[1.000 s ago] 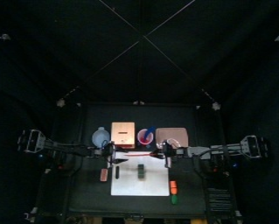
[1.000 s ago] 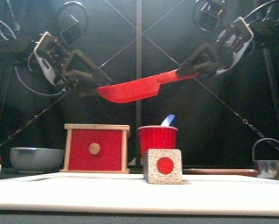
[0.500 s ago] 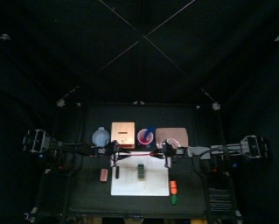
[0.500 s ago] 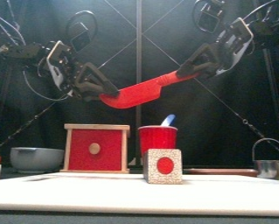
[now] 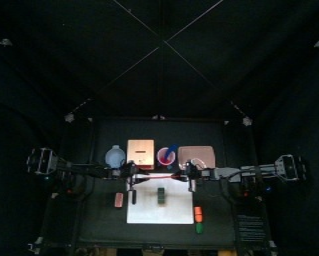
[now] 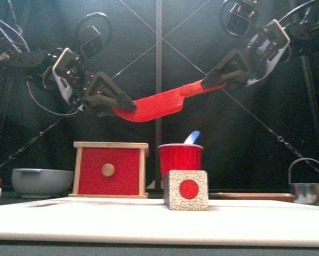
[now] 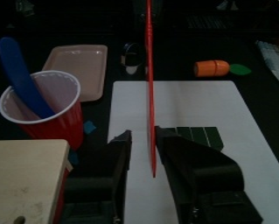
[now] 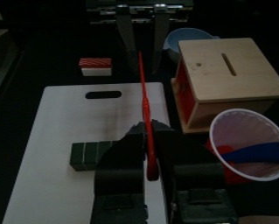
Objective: Cut the sushi into 4 pieces with the knife
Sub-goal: Grasp knife edge with left hand
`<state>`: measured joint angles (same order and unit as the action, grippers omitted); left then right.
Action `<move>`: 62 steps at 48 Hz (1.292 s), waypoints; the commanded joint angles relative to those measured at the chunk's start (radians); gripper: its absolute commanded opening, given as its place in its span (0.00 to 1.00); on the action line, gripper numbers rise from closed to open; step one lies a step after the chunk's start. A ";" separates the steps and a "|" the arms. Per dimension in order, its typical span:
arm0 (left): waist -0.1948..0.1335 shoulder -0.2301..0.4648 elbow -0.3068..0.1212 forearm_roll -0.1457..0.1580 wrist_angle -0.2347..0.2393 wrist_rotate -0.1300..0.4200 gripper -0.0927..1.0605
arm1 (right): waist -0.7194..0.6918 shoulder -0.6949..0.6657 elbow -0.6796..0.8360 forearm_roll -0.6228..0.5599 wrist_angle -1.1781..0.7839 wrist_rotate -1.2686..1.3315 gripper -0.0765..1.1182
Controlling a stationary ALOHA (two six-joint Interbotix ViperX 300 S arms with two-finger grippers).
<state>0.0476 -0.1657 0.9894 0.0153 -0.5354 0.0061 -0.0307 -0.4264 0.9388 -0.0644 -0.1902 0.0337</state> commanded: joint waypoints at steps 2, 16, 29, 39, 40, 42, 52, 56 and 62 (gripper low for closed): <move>0.000 -0.003 -0.023 0.002 -0.008 0.000 0.76 | 0.002 -0.011 -0.020 0.000 -0.011 0.000 0.12; 0.009 -0.002 -0.021 0.000 -0.006 0.002 0.78 | 0.011 -0.009 -0.018 0.000 -0.011 0.002 0.12; 0.009 -0.002 -0.023 0.002 -0.008 0.002 0.65 | 0.012 -0.009 -0.020 0.002 -0.011 0.002 0.12; 0.006 -0.003 -0.018 0.000 -0.006 0.000 0.64 | 0.009 -0.009 -0.021 0.000 -0.011 -0.002 0.12; 0.006 -0.003 -0.018 0.000 -0.006 0.000 0.64 | 0.011 -0.009 -0.021 0.000 -0.012 -0.002 0.12; 0.006 -0.002 -0.017 0.002 -0.006 0.000 0.64 | 0.009 -0.011 -0.023 0.002 -0.014 -0.002 0.12; 0.009 -0.002 -0.017 0.002 -0.005 0.002 0.58 | 0.009 -0.009 -0.020 0.002 -0.023 0.002 0.12; 0.008 -0.002 -0.017 0.005 -0.005 0.002 0.51 | 0.014 -0.009 -0.015 0.006 -0.023 0.006 0.12; 0.003 -0.002 -0.017 0.011 -0.003 0.002 0.36 | 0.026 -0.003 -0.008 0.025 -0.015 0.009 0.12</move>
<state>0.0491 -0.1657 0.9894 0.0245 -0.5354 0.0107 -0.0199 -0.4249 0.9403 -0.0506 -0.2010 0.0414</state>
